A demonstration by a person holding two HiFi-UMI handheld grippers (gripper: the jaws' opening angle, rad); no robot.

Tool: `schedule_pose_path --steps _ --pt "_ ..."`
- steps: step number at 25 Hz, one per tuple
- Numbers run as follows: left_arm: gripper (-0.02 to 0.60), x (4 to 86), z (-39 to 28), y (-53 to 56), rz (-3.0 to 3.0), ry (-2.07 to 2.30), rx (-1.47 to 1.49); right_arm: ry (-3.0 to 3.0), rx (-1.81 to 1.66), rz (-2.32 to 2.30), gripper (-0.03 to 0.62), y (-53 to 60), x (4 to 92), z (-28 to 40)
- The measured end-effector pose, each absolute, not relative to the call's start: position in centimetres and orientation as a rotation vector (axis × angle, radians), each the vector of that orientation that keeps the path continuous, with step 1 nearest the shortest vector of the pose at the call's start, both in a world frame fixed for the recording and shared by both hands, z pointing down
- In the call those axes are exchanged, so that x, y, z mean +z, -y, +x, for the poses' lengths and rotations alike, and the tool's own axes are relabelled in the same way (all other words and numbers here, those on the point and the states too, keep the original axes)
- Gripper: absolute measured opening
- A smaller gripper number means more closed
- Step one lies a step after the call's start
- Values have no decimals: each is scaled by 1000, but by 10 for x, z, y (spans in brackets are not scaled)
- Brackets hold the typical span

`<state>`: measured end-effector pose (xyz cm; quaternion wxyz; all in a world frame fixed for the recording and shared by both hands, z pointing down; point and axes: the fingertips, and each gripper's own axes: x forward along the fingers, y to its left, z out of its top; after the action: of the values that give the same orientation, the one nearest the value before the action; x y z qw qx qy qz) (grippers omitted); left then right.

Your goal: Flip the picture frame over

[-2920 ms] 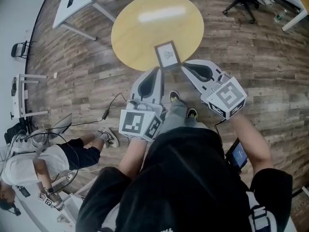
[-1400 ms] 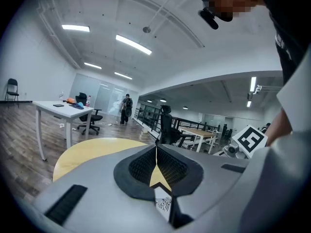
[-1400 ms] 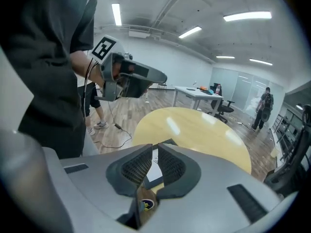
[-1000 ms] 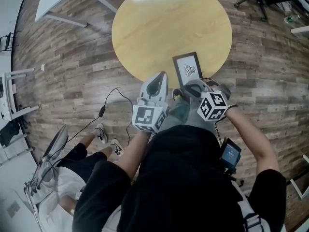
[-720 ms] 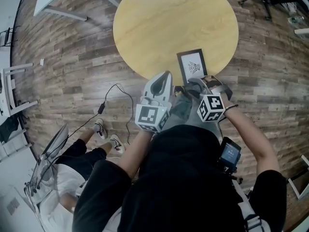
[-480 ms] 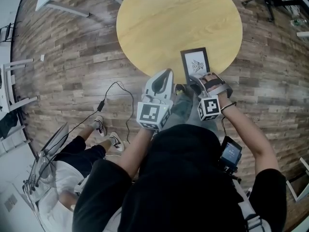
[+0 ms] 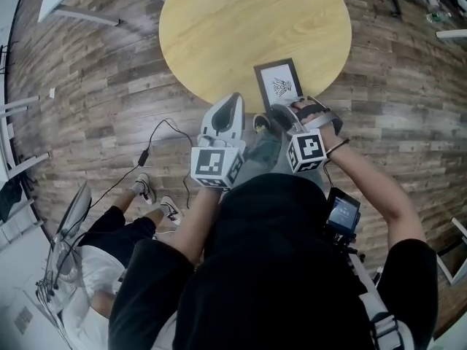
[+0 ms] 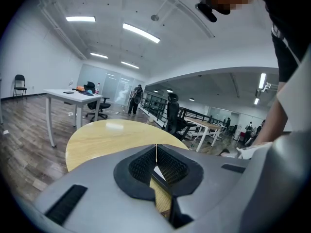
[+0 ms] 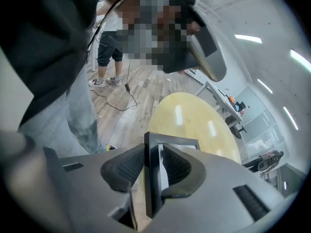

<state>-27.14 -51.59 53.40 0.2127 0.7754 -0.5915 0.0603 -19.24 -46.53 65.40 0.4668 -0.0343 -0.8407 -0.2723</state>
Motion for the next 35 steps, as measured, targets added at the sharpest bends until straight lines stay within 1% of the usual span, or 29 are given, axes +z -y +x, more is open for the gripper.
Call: schedule_pose_path --steps 2,4,7,10,14,19,22,24,28,32,35 --pt "23 531 -271 513 2161 1643 163 2117 -630 -53 106 467 634 -199" --pt "23 527 -271 513 2172 1650 157 2189 -562 -9 100 473 611 -205" --pt "23 520 -278 513 2172 1673 149 2348 -357 60 95 485 576 -216" --pt "23 516 -284 514 2166 1693 144 2551 10 148 95 505 543 -222" --pt "23 513 -287 515 2174 1704 156 2761 580 285 95 535 515 -212" --pt "23 510 -289 518 2183 1703 163 2785 1317 566 94 575 521 -173" --pt "23 509 -286 522 2194 1699 175 2688 1611 746 94 596 536 -144" --pt "23 508 -285 523 2199 1695 175 2584 1650 857 89 598 557 -127" --pt "23 507 -280 525 2220 1677 189 2363 1563 1002 78 590 602 -106" --pt "23 508 -278 528 2233 1668 208 2196 1447 1029 80 586 634 -101" --pt "23 509 -275 528 2232 1662 219 2148 1390 1010 83 585 642 -100"
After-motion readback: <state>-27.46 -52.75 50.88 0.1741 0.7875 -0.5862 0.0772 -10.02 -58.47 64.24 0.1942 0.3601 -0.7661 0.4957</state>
